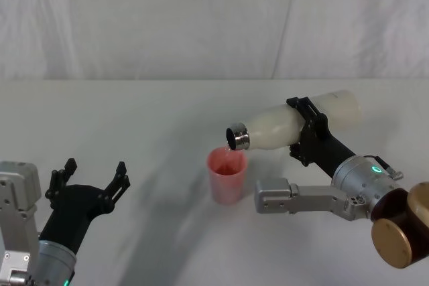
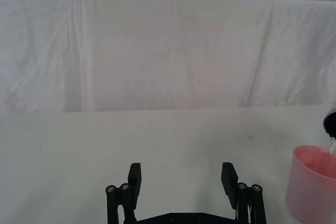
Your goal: Grasp the thermos with one hand and pour water into the cup lid.
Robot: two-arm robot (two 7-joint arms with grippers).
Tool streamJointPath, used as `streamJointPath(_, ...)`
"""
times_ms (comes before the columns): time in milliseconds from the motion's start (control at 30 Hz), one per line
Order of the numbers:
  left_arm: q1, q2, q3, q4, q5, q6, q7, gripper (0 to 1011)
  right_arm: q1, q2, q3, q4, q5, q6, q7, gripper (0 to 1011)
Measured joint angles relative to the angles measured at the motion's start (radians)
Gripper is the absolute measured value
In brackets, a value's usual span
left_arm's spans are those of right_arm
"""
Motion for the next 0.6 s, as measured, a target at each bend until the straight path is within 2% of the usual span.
streamJointPath(600, 0.000, 0.000, 0.000, 0.000, 0.000, 0.000, 0.000, 1001, -0.001, 0.002, 0.000, -0.003, -0.004, 0.004, 0.000, 951)
